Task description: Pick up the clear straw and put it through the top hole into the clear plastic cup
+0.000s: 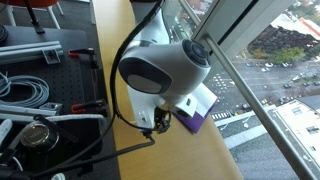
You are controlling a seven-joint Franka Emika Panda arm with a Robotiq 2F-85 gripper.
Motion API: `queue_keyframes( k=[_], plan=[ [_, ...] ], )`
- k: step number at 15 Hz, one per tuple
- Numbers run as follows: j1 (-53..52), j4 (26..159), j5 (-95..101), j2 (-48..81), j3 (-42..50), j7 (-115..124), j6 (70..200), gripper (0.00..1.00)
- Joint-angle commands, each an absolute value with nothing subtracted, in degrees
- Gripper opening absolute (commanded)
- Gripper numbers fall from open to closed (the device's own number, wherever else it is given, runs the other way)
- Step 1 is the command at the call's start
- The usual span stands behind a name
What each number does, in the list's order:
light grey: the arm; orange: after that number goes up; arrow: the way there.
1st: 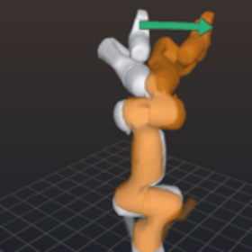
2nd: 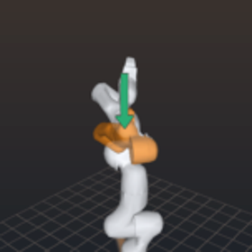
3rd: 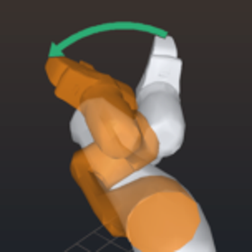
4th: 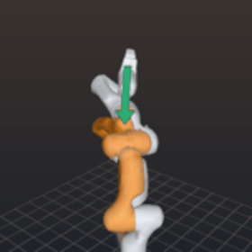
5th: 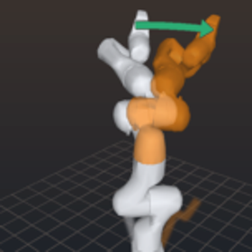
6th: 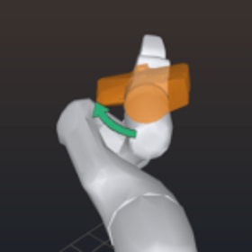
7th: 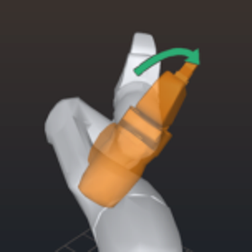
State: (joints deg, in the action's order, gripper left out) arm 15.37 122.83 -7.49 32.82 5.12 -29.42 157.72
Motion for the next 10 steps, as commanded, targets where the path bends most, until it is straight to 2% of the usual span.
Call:
queue_keyframes(
  k=[1, 2, 3, 4, 6, 10],
  plan=[
    [17.15, 119.75, -4.2, 35.85, 3.7, -25.99, 158.6, 1.0],
    [17.22, 119.3, -3.57, 36.38, 3.66, -25.38, 158.59, 1.0],
    [17.25, 118.93, -3.15, 36.86, 3.63, -24.81, 158.66, 0.95],
    [17.25, 118.59, -2.7, 37.25, 3.63, -24.33, 158.7, 0.74],
    [17.27, 118.1, -2.09, 37.83, 3.6, -23.43, 158.73, 0.69],
    [17.2, 117.9, -1.74, 37.67, 3.62, -22.48, 158.91, 0.38]
  ],
)
